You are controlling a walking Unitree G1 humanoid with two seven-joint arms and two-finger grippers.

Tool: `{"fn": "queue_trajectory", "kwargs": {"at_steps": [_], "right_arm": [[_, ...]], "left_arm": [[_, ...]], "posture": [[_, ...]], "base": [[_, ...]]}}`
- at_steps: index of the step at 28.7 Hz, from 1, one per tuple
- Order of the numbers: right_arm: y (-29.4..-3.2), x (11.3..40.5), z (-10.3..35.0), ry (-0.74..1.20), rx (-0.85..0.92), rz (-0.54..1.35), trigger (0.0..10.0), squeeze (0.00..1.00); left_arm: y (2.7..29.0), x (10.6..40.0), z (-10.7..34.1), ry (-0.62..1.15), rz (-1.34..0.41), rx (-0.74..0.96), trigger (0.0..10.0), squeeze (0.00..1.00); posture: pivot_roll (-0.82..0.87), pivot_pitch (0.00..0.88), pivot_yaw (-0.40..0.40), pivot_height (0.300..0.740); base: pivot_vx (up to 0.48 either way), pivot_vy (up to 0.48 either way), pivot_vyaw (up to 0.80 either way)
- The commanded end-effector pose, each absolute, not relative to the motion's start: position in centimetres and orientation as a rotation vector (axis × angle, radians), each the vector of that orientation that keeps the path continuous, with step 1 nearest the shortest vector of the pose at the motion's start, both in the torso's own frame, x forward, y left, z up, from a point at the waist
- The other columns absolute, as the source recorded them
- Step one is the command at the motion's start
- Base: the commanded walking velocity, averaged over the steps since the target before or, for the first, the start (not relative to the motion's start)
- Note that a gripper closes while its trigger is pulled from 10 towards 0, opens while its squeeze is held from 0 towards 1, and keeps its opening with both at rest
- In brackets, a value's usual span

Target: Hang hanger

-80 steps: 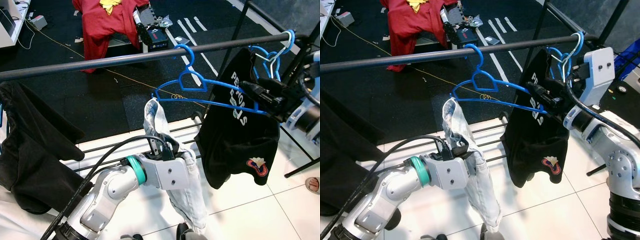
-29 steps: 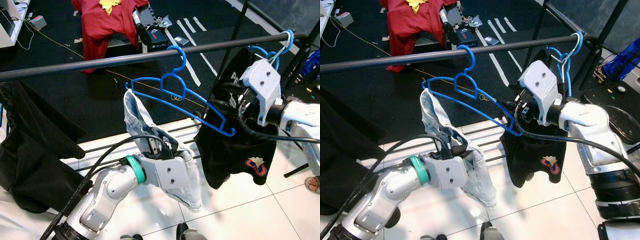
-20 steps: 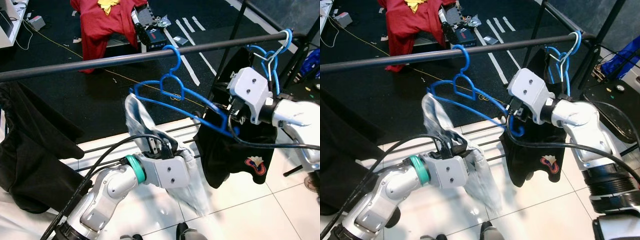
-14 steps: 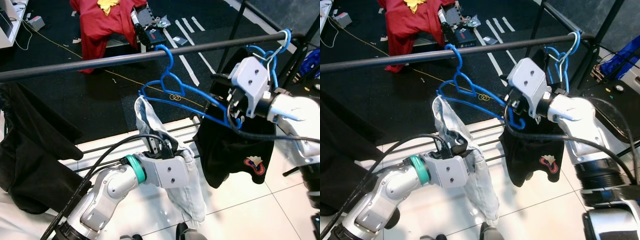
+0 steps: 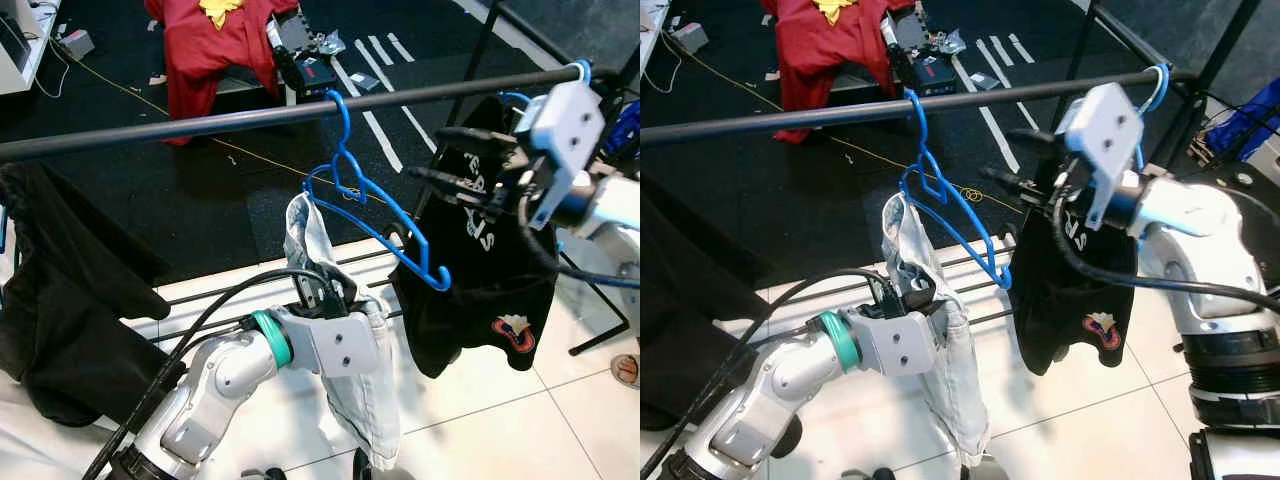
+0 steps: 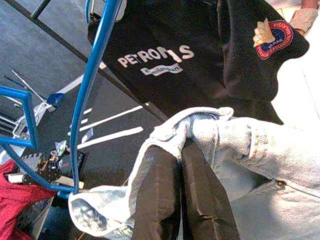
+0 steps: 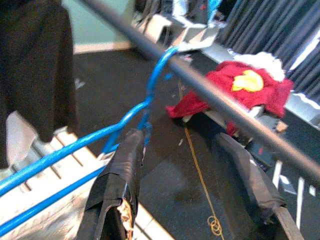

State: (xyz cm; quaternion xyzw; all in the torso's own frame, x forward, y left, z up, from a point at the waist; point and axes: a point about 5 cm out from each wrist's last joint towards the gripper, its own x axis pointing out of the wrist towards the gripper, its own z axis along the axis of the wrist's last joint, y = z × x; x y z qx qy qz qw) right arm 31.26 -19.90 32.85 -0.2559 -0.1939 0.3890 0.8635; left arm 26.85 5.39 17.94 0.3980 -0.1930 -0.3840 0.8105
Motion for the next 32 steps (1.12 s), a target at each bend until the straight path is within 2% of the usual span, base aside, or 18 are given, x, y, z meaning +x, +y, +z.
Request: {"fn": "queue_trajectory", "kwargs": {"at_steps": [1, 2, 3, 5, 6, 9, 11, 17, 20, 28, 32], "right_arm": [[-20.2, 30.9, 33.1, -0.427, -0.503, 0.793, 10.0, 0.0], [-21.0, 31.3, 33.4, -0.455, -0.331, 0.702, 10.0, 0.0], [-21.0, 31.3, 33.4, -0.455, -0.331, 0.702, 10.0, 0.0], [-20.4, 32.1, 32.8, -0.431, -0.174, 0.666, 10.0, 0.0], [-20.4, 32.1, 32.8, -0.431, -0.174, 0.666, 10.0, 0.0], [-17.4, 33.4, 30.6, -0.294, -0.009, 0.74, 10.0, 0.0], [-17.4, 33.4, 30.6, -0.294, -0.009, 0.74, 10.0, 0.0], [-14.6, 34.4, 27.9, -0.069, -0.003, 0.899, 10.0, 0.0], [-14.1, 34.3, 27.7, -0.048, -0.018, 0.914, 10.0, 0.0], [-14.1, 33.6, 28.2, -0.065, -0.033, 0.944, 10.0, 0.0], [-14.2, 32.2, 30.7, -0.215, 0.033, 1.03, 10.0, 0.0]], "left_arm": [[5.1, 26.5, 18.0, -0.426, -0.831, 0.848, 10.0, 0.0], [5.0, 26.6, 18.0, -0.43, -0.835, 0.848, 10.0, 0.0], [5.0, 26.6, 18.0, -0.43, -0.835, 0.848, 10.0, 0.0], [5.0, 26.6, 18.1, -0.433, -0.842, 0.849, 10.0, 0.0], [5.0, 26.6, 18.1, -0.433, -0.842, 0.849, 10.0, 0.0], [4.9, 26.7, 18.2, -0.437, -0.849, 0.852, 10.0, 0.0], [4.9, 26.7, 18.2, -0.437, -0.849, 0.852, 10.0, 0.0], [5.1, 26.6, 18.3, -0.436, -0.839, 0.857, 10.0, 0.0], [5.2, 26.6, 18.2, -0.433, -0.834, 0.858, 10.0, 0.0], [5.2, 26.4, 18.0, -0.423, -0.82, 0.849, 10.0, 0.0], [4.9, 26.5, 18.0, -0.428, -0.824, 0.846, 10.0, 0.0]], "posture": [[-0.2, 0.177, 0.066, 0.74], [-0.2, 0.177, 0.069, 0.74], [-0.2, 0.177, 0.069, 0.74], [-0.2, 0.175, 0.084, 0.74], [-0.2, 0.175, 0.084, 0.74], [-0.19, 0.176, 0.09, 0.74], [-0.19, 0.176, 0.09, 0.74], [-0.17, 0.175, 0.069, 0.74], [-0.17, 0.175, 0.069, 0.74], [-0.18, 0.175, 0.051, 0.74], [-0.18, 0.172, 0.052, 0.74]], "base": [[0.0, 0.0, 0.0], [0.0, 0.0, 0.0], [0.0, 0.0, 0.0], [0.0, 0.0, 0.0], [0.0, 0.0, 0.0], [0.0, 0.0, 0.0], [0.0, 0.0, 0.0], [0.0, 0.0, 0.0], [0.0, 0.0, 0.0], [0.0, 0.0, 0.0], [0.0, 0.0, 0.0]]}}
